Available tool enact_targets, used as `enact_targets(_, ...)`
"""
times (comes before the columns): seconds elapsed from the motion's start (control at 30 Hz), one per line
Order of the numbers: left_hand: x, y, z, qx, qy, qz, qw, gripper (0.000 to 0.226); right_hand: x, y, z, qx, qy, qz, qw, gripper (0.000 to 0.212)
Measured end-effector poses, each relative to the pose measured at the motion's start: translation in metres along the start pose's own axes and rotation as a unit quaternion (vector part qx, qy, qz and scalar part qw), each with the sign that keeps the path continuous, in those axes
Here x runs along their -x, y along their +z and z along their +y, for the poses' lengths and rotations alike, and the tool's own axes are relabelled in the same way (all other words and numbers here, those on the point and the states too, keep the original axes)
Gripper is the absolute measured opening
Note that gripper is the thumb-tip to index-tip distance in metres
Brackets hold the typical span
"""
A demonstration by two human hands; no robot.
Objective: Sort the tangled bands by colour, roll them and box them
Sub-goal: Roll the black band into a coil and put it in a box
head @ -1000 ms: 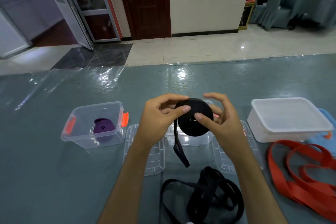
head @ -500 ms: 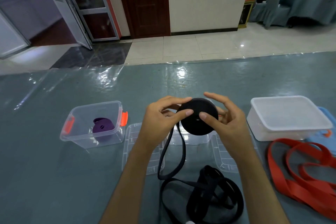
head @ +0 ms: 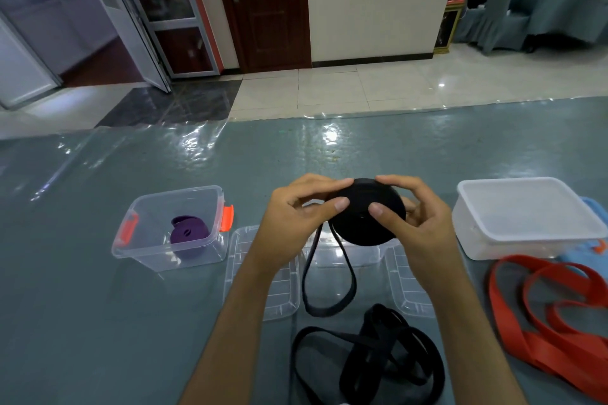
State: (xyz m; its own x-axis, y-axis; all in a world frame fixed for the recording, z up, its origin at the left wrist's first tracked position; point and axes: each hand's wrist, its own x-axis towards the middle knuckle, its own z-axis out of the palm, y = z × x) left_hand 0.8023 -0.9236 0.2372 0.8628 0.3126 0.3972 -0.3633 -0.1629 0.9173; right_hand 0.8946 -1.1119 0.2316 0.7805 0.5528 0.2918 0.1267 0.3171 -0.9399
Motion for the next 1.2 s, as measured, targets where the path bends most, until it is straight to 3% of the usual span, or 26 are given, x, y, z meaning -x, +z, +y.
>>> enact_targets(0.17, -0.002, 0.003, 0.004, -0.010, 0.019, 0.057, 0.998, 0.016, -0.001, 0.002, 0.004, -0.003, 0.045, -0.028, 0.999, 0.040)
enact_targets(0.33, -0.002, -0.005, 0.008, -0.010, -0.030, -0.015, 0.999, 0.030, -0.002, 0.000, 0.004, 0.014, -0.014, 0.025, 1.000, 0.039)
enact_targets(0.5, -0.001, -0.003, 0.007, -0.014, -0.019, 0.031, 0.999, 0.024, -0.003, -0.001, 0.005, -0.004, 0.059, -0.027, 0.998, 0.036)
enact_targets(0.57, 0.000, -0.002, 0.005, -0.008, -0.027, 0.037, 0.999, 0.023, -0.002, -0.001, 0.005, 0.006, 0.040, -0.035, 0.999, 0.040)
enact_targets(0.67, 0.000, -0.002, 0.007, 0.005, -0.031, 0.005, 0.999, 0.032, -0.002, 0.001, 0.004, -0.007, -0.012, -0.006, 1.000, 0.045)
enact_targets(0.77, -0.002, -0.006, 0.011, 0.008, -0.037, -0.033, 0.999, 0.041, -0.002, 0.003, 0.005, -0.036, -0.001, 0.009, 0.999, 0.041)
enact_targets(0.9, -0.005, -0.009, 0.012, -0.052, -0.032, 0.025, 0.998, 0.036, -0.004, -0.001, 0.005, -0.020, 0.049, -0.022, 0.998, 0.047)
enact_targets(1.03, -0.004, -0.009, 0.008, -0.021, -0.042, 0.021, 0.999, 0.030, -0.005, -0.002, 0.003, 0.004, 0.008, -0.016, 1.000, 0.052)
enact_targets(1.2, -0.001, -0.008, 0.006, -0.048, -0.004, 0.047, 0.998, 0.039, -0.006, 0.000, 0.003, 0.006, 0.031, -0.020, 0.999, 0.036)
